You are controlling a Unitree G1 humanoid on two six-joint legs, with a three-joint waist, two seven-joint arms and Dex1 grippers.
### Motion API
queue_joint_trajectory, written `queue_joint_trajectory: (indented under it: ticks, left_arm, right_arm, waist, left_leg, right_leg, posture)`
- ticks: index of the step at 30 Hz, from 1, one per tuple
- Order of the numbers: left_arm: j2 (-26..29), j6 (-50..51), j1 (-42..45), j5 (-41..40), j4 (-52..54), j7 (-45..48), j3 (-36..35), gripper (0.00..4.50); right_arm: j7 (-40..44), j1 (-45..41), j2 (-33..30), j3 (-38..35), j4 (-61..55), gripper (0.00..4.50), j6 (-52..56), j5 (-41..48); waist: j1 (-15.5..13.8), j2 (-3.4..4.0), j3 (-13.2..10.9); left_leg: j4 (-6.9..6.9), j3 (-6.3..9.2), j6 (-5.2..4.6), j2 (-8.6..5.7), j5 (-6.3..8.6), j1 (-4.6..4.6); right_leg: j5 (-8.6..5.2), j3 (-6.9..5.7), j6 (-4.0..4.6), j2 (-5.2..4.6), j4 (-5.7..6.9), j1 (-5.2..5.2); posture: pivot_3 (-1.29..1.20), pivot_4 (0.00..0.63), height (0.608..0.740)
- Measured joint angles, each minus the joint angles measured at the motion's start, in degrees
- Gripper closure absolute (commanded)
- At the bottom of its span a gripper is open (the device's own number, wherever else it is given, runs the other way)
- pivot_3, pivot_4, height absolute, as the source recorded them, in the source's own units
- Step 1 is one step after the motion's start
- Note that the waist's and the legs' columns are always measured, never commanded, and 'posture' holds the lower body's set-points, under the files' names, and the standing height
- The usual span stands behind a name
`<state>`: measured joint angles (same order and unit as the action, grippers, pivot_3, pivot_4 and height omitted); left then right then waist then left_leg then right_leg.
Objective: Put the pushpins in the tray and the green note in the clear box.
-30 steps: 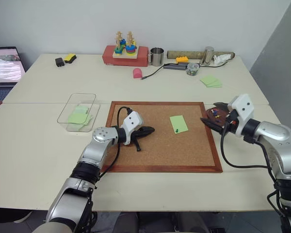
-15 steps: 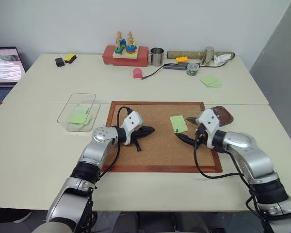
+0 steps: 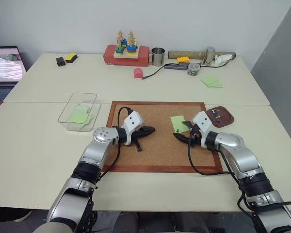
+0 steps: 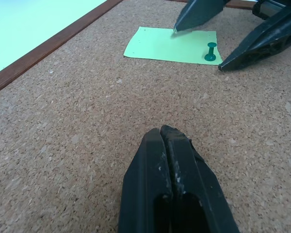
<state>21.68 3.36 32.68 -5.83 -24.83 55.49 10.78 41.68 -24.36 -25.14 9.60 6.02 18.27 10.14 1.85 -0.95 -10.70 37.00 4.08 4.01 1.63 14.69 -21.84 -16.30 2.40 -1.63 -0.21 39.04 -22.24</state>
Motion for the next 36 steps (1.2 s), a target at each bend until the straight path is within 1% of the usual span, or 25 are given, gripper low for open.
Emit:
queue_joint_trajectory:
  ticks: [4, 8, 9, 10, 12, 13, 14, 26, 31, 36]
  left_arm:
    - [0.0, 0.0, 0.0, 0.0, 0.0, -0.1, 0.0, 4.50]
    - [0.0, 0.0, 0.0, 0.0, 0.0, -0.1, 0.0, 4.50]
    - [0.0, 0.0, 0.0, 0.0, 0.0, -0.1, 0.0, 4.50]
    - [0.0, 0.0, 0.0, 0.0, 0.0, -0.1, 0.0, 4.50]
    - [0.0, 0.0, 0.0, 0.0, 0.0, -0.1, 0.0, 4.50]
    - [0.0, 0.0, 0.0, 0.0, 0.0, -0.1, 0.0, 4.50]
    - [0.0, 0.0, 0.0, 0.0, 0.0, -0.1, 0.0, 4.50]
    - [0.0, 0.0, 0.1, 0.0, 0.0, 0.1, 0.0, 4.50]
    - [0.0, 0.0, 0.1, 0.0, -0.1, 0.0, 0.0, 4.50]
    - [0.0, -0.1, 0.2, 0.0, -0.2, 0.1, 0.1, 4.50]
  right_arm:
    - [0.7, 0.0, 0.2, 0.0, 0.0, 2.54, -0.3, 0.1]
    - [1.1, 0.1, 0.2, -0.1, 0.0, 3.24, -0.4, 0.1]
    - [1.2, 0.1, 0.2, -0.2, 0.0, 3.54, -0.4, 0.2]
    - [1.3, 0.2, 0.2, -0.4, 0.0, 3.75, -0.4, 0.2]
    - [1.8, 0.4, 0.2, -0.6, 0.0, 4.06, -0.4, 0.2]
    - [2.1, 0.5, 0.2, -0.6, 0.0, 4.38, -0.4, 0.4]
    - [2.2, 0.6, 0.2, -0.6, 0.0, 4.45, -0.3, 0.6]
    - [3.0, 1.0, 0.0, -1.1, -1.9, 4.45, 1.9, 1.4]
    - [4.1, -0.4, -0.7, -1.7, -7.6, 4.45, 2.3, 2.7]
    - [4.5, -1.3, -1.5, -1.9, -10.3, 4.45, 3.5, 3.7]
  waist:
    - [0.0, 0.00, 0.0]
    - [0.0, 0.00, 0.0]
    - [0.0, 0.00, 0.0]
    - [0.0, 0.00, 0.0]
    - [0.0, 0.00, 0.0]
    - [0.0, 0.00, 0.0]
    - [0.0, 0.00, 0.0]
    - [0.0, 0.00, 0.0]
    - [0.0, 0.00, 0.0]
    - [0.0, 0.00, 0.0]
  left_leg:
    - [0.00, 0.00, 0.00, 0.00, 0.00, 0.00]
    - [0.00, 0.00, 0.00, 0.00, 0.00, 0.00]
    - [0.00, 0.00, 0.00, 0.00, 0.00, 0.00]
    - [0.00, 0.00, 0.00, 0.00, 0.00, 0.00]
    - [0.00, 0.01, 0.00, 0.00, 0.00, 0.00]
    - [0.00, 0.00, 0.00, 0.00, 0.00, 0.00]
    - [0.00, 0.01, 0.00, 0.00, 0.00, 0.00]
    - [0.00, 0.01, 0.00, 0.00, 0.00, -0.01]
    - [0.01, 0.03, 0.00, 0.00, 0.00, 0.00]
    - [0.00, 0.03, 0.00, 0.00, 0.00, -0.02]
  right_leg:
    - [0.00, 0.00, 0.00, 0.00, 0.00, 0.00]
    - [0.00, 0.00, 0.00, 0.00, 0.00, 0.00]
    - [0.00, 0.00, 0.00, 0.00, 0.00, 0.00]
    - [0.00, 0.00, 0.00, 0.00, 0.00, 0.00]
    - [0.00, 0.00, 0.00, 0.00, 0.00, 0.00]
    - [0.00, 0.00, 0.00, 0.00, 0.00, 0.00]
    - [0.00, 0.00, 0.00, 0.00, 0.00, 0.00]
    - [0.00, -0.01, 0.00, 0.00, 0.00, 0.00]
    - [0.00, -0.02, 0.00, 0.00, 0.01, 0.00]
    - [0.00, -0.02, 0.00, 0.00, 0.00, 0.00]
  posture:
    - [0.00, 0.150, 0.740]
    - [0.00, 0.150, 0.740]
    - [0.00, 0.150, 0.740]
    - [0.00, 0.150, 0.740]
    - [0.00, 0.150, 0.740]
    - [0.00, 0.150, 0.740]
    - [0.00, 0.150, 0.740]
    - [0.00, 0.150, 0.740]
    - [0.00, 0.150, 0.740]
    - [0.00, 0.150, 0.740]
